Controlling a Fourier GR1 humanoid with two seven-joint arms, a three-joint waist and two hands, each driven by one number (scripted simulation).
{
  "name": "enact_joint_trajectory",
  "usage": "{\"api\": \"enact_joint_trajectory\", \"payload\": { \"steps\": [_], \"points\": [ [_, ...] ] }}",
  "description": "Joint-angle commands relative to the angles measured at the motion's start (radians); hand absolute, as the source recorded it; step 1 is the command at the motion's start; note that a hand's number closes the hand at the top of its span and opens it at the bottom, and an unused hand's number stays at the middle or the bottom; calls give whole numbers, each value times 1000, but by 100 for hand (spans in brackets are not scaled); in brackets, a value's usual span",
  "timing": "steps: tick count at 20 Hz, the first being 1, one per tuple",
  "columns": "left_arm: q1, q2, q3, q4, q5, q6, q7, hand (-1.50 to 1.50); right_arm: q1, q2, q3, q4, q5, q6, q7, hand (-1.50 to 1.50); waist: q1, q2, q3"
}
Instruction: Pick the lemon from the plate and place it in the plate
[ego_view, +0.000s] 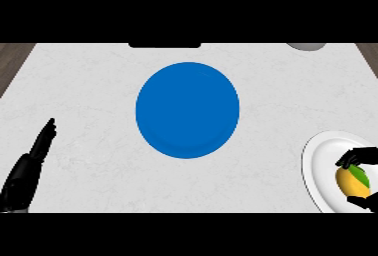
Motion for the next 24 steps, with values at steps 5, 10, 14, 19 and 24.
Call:
{"api": "enact_joint_trajectory", "payload": {
  "steps": [5, 10, 14, 19, 24],
  "points": [
    [-72, 4, -22, 11, -8, -48, 4, 0, -315, -40, 143, 29, 234, -134, 34, 150, 100, 27, 4],
    [-131, -48, -85, 7, -48, -23, 25, 0, -503, -71, 228, 134, 405, -256, 15, 150, 141, 47, 7],
    [-139, -65, -73, 30, -43, -8, 29, 0, -619, -50, 187, 289, 431, -407, -76, 150, 116, 43, 7],
    [-107, -30, -40, 9, -43, -9, 39, 0, -762, -47, 134, 419, 430, -533, -189, 150, 91, 27, 5],
    [-89, -46, -42, 37, -44, -8, 20, 0, -839, -35, 68, 452, 339, -577, -419, 150, 53, 18, 4]
  ]
}}
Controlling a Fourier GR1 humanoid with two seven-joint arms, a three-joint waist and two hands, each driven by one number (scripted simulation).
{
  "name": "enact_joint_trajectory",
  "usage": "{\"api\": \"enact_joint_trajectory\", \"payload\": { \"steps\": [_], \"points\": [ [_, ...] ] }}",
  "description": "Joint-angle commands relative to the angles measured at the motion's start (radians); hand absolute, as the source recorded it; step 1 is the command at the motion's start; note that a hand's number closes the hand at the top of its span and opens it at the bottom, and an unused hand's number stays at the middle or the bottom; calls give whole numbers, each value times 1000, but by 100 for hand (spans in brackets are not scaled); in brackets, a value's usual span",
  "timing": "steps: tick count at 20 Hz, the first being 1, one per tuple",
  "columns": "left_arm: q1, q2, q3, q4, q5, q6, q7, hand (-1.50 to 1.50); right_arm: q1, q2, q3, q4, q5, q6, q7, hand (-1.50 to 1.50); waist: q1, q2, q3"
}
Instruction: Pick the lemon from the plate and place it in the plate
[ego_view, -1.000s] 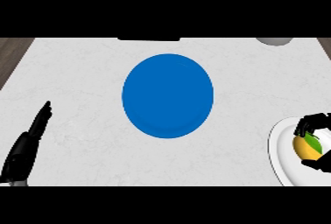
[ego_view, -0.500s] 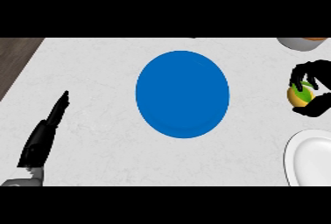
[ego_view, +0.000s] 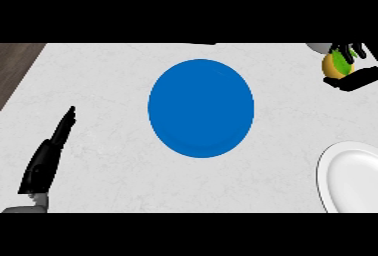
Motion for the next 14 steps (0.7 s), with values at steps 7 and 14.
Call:
{"api": "enact_joint_trajectory", "payload": {
  "steps": [7, 14],
  "points": [
    [90, 0, 16, -27, -12, 7, -28, 0, -227, 103, -19, 113, -103, 134, -208, 150, -44, -19, -3],
    [40, 21, 72, -44, 13, -15, 49, 0, -188, 205, 10, -67, -156, 235, -123, 150, -80, -28, -4]
  ]
}}
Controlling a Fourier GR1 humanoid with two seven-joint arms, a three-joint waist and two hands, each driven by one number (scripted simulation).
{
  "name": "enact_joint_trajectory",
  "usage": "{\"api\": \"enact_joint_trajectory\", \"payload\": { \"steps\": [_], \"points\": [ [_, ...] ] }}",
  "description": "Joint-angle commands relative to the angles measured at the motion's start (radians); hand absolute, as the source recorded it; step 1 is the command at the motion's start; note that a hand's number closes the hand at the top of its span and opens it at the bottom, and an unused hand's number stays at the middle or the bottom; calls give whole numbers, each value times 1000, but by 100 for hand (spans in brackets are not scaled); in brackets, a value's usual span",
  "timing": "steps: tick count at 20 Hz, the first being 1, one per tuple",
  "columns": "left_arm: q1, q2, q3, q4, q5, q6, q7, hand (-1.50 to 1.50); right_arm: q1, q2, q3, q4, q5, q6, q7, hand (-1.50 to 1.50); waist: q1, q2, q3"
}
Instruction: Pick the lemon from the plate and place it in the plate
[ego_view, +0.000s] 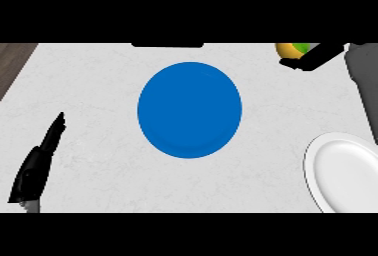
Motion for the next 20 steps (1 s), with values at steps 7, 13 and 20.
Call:
{"api": "enact_joint_trajectory", "payload": {
  "steps": [7, 13, 20],
  "points": [
    [54, -12, 7, -5, -25, -5, -40, 0, -43, 230, 63, -109, -13, 31, 265, 150, -7, -1, 0],
    [72, 20, 45, -80, 21, -53, 0, 0, -79, 344, 162, -79, 63, 44, 393, 150, 2, 0, 0],
    [-1, -21, 16, -29, -36, -16, 32, 0, -20, 456, 291, -33, 74, -40, 432, 150, 0, 1, 0]
  ]
}}
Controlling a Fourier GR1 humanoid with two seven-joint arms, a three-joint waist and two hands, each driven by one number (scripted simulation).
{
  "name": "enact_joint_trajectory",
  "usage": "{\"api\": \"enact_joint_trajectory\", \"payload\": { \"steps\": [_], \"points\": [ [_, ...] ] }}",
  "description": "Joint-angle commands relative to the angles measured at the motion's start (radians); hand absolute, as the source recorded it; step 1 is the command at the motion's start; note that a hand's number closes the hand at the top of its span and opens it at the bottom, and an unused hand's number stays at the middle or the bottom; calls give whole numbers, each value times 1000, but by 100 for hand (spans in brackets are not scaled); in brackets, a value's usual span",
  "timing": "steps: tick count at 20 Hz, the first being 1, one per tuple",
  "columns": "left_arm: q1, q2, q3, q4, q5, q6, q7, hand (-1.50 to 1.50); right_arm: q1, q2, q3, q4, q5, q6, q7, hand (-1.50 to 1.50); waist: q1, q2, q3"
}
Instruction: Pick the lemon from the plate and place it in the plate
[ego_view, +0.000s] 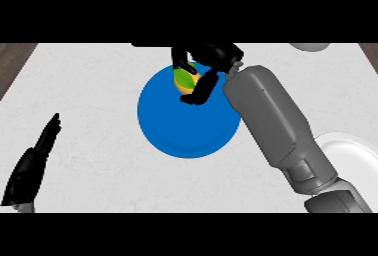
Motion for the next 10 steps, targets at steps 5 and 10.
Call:
{"api": "enact_joint_trajectory", "payload": {
  "steps": [5, 10],
  "points": [
    [-44, -2, -6, 1, -12, -13, 20, 0, 36, 40, 89, 148, -172, -117, 119, 150, 30, 6, 0],
    [20, -2, 7, -5, 0, -37, -38, 0, -14, 41, 211, 246, -283, -191, 159, -150, 40, 7, 0]
  ]
}}
